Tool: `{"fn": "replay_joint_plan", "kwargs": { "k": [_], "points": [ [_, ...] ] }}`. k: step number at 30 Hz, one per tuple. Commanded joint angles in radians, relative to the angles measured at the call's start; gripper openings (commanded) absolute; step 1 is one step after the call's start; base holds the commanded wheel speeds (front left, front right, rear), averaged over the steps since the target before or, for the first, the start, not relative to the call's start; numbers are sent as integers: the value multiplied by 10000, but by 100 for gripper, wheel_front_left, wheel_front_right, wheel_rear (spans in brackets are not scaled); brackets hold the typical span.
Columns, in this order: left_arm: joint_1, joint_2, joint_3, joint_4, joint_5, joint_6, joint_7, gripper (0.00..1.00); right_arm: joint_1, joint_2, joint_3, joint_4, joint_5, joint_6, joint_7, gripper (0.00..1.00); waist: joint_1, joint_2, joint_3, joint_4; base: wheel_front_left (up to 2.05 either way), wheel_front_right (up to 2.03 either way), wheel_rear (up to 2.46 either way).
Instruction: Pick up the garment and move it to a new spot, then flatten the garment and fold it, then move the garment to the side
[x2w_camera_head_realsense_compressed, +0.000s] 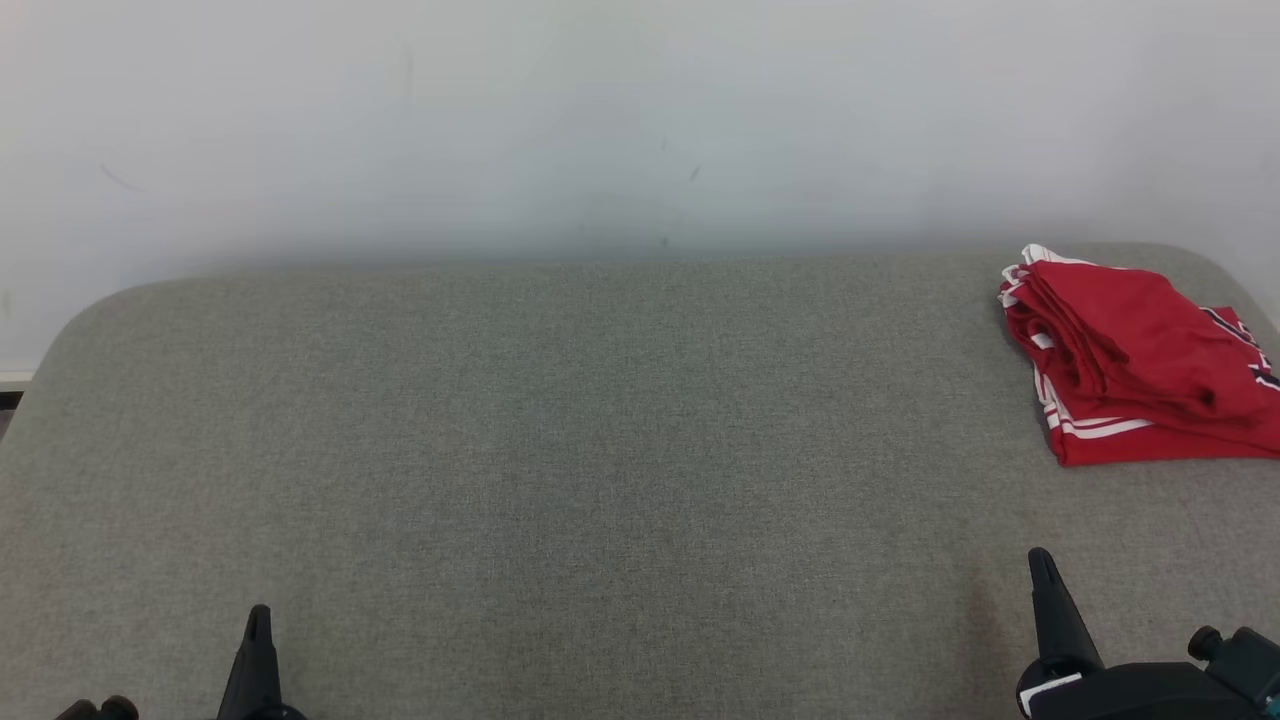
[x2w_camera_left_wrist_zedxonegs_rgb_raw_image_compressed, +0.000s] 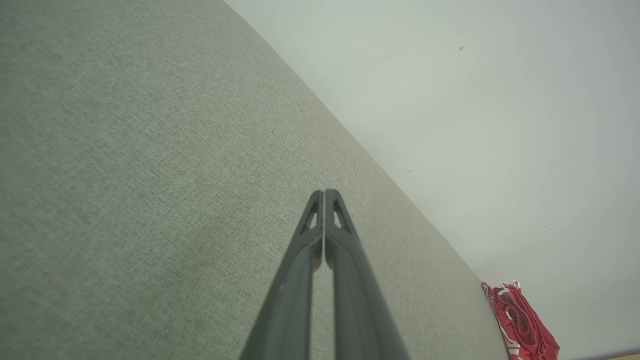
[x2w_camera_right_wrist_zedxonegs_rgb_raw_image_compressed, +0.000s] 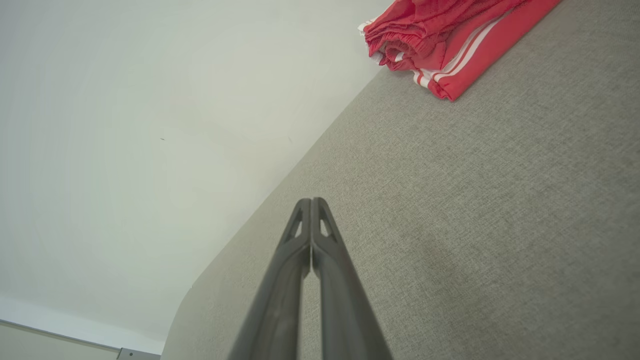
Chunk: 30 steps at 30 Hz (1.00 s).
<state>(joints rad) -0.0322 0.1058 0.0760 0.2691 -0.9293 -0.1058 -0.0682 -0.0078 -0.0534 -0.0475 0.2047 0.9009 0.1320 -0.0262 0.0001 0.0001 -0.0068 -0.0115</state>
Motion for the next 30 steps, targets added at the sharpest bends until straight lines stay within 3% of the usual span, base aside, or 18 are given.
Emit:
{"fn": "replay_joint_plan", "kwargs": {
  "k": [1, 30],
  "points": [
    [-270, -7, 60, -148, -396, -49, 94, 0, -239, -57, -63, -78, 433, -9, 77, 0, -1, -1, 3, 3, 0, 0, 0],
    [-525, -257, 213, -203, -3264, -153, 878, 0, -599, -49, -310, 132, 3448, -14, 647, 0, -1, -1, 38, 44, 0, 0, 0]
  ]
}}
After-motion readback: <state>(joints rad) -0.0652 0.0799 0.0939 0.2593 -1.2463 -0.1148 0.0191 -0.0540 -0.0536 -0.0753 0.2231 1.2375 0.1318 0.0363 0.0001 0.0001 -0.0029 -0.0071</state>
